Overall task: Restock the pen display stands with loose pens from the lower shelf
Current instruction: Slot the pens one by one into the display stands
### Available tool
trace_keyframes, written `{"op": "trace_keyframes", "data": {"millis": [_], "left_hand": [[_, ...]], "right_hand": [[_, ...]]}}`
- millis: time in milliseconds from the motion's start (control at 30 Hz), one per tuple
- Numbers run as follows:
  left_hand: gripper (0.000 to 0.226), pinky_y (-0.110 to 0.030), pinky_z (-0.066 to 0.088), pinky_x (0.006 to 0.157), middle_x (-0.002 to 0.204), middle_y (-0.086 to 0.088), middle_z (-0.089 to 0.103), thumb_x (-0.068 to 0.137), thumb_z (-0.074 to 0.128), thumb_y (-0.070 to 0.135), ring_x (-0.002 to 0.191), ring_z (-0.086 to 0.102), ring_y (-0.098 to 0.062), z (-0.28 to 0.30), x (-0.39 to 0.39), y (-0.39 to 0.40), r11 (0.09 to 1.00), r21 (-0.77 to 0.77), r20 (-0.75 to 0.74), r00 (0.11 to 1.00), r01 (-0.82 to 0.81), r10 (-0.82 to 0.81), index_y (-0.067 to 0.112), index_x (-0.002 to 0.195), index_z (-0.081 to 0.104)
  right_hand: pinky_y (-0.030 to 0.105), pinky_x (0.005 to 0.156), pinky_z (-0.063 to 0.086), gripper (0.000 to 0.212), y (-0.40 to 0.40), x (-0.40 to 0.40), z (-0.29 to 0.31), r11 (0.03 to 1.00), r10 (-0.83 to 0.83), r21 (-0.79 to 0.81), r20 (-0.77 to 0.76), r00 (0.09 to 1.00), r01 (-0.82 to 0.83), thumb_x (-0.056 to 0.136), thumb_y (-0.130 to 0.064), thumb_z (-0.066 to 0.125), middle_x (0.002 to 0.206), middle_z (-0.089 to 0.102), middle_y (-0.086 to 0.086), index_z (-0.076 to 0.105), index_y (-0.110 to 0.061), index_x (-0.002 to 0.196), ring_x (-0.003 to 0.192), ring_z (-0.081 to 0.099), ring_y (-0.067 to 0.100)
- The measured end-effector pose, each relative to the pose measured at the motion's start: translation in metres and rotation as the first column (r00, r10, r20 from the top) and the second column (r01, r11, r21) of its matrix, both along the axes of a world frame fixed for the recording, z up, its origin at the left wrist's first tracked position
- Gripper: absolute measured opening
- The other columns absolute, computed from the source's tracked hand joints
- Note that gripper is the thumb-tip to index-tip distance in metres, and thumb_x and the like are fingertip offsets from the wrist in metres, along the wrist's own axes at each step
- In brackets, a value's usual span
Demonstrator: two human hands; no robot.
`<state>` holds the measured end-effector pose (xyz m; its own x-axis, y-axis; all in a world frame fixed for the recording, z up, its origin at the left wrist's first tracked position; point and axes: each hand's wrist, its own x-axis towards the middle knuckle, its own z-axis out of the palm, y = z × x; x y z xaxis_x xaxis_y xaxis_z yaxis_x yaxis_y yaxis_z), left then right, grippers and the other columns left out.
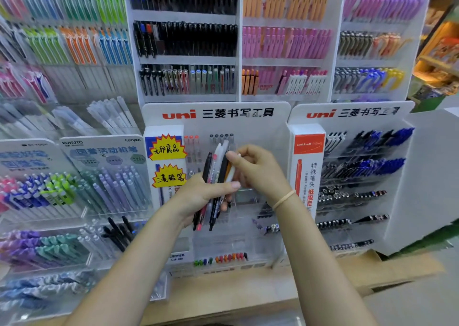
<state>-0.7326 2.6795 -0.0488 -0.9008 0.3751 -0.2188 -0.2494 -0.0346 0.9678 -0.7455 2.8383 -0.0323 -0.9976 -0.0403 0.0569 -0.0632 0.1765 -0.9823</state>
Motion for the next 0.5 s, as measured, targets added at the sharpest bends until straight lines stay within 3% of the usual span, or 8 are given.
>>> {"op": "trace_keyframes", "data": {"millis": [167,300,500], "left_hand": [[0.021,-0.026,0.051,0.048,0.071,-0.012,0.068,0.074,0.074,0.022,0.052,0.062,-0.020,-0.010,0.015,0.005,0.997,0.074,0.103,0.995,-0.016,0.008,0.006,0.086,0.068],[0.026,-0.024,0.051,0.048,0.078,-0.013,0.072,0.073,0.071,0.020,0.051,0.063,-0.019,-0.024,0.029,0.006,0.996,0.082,0.162,0.986,-0.045,0.031,0.004,0.093,0.069],[0.029,-0.025,0.047,0.046,0.073,-0.009,0.069,0.069,0.076,0.023,0.046,0.054,-0.015,-0.049,0.055,-0.007,0.974,0.036,0.215,0.954,-0.222,0.210,0.006,0.091,0.071]], "right_hand": [[0.018,0.039,0.037,0.016,0.015,0.016,-0.014,0.996,-0.020,-0.091,0.025,0.999,0.022,0.096,-0.019,0.064,0.056,0.062,0.001,0.061,-0.005,0.088,0.040,0.047,0.013],[0.018,0.038,0.034,0.019,0.025,0.025,-0.035,0.974,-0.105,-0.194,0.056,0.993,0.114,0.095,-0.020,0.065,0.054,0.059,0.002,0.059,-0.009,0.081,0.039,0.045,0.012],[0.022,0.038,0.032,0.020,0.039,0.044,-0.057,0.908,-0.195,-0.347,0.146,0.970,0.235,0.096,-0.023,0.063,0.057,0.056,0.003,0.057,-0.011,0.082,0.040,0.043,0.012]]}}
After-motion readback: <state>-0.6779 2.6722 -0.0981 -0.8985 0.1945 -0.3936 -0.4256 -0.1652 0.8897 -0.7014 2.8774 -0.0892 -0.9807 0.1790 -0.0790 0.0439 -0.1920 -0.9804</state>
